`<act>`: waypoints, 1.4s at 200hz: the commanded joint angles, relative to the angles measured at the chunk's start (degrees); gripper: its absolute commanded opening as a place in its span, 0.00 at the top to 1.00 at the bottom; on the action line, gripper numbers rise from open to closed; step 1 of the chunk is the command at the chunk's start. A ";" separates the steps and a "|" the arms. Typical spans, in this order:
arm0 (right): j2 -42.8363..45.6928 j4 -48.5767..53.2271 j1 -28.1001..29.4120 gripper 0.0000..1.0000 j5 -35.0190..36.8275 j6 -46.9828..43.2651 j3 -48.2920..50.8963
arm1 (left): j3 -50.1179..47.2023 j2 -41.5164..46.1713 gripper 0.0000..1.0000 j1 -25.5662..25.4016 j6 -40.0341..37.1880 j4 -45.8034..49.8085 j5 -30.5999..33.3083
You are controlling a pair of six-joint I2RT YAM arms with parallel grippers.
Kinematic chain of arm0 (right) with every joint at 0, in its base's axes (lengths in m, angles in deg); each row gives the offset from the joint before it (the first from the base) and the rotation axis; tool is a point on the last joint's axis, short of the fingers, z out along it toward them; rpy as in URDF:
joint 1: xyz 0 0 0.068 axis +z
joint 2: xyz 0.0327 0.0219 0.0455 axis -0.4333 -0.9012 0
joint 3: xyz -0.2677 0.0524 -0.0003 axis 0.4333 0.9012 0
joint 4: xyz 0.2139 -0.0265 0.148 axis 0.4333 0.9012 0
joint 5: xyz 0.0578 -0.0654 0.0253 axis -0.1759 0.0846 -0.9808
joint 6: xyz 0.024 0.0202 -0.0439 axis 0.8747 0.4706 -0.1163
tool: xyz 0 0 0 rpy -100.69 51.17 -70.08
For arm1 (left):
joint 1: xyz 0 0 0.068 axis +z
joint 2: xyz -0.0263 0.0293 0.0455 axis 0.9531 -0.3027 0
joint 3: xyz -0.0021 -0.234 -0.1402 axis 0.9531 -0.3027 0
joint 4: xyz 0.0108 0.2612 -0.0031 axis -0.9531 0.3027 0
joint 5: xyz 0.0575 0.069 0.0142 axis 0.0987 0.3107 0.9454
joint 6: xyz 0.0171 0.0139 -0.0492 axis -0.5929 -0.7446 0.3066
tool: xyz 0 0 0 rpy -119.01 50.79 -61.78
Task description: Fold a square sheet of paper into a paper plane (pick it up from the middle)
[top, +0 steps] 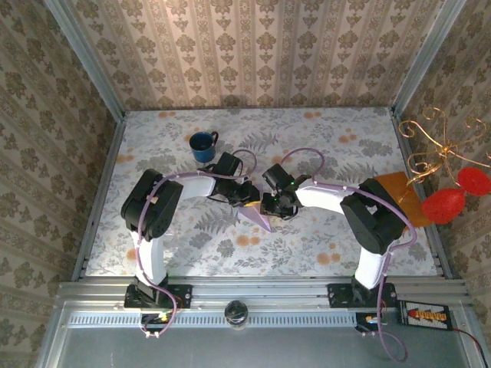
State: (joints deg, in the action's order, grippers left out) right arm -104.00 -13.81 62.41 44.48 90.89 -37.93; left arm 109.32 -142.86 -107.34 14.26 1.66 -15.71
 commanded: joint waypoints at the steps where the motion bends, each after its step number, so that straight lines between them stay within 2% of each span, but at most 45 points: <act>1: -3.68 -0.35 0.27 0.73 1.14 -0.32 0.54 | -1.29 2.76 0.82 0.72 1.23 -3.05 -2.15; 140: -3.73 -2.49 0.19 0.81 0.38 1.16 2.79 | -3.78 3.17 0.82 1.57 1.83 -5.68 -3.72; 280: -3.95 -3.65 0.18 0.82 0.00 1.59 3.45 | -1.35 -2.01 0.82 0.68 -0.66 -0.69 -1.69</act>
State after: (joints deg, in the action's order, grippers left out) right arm -103.93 -14.09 62.04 44.74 91.37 -37.13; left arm 106.31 -143.51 -106.14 15.27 -2.83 -18.03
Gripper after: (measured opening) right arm 0.182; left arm 0.178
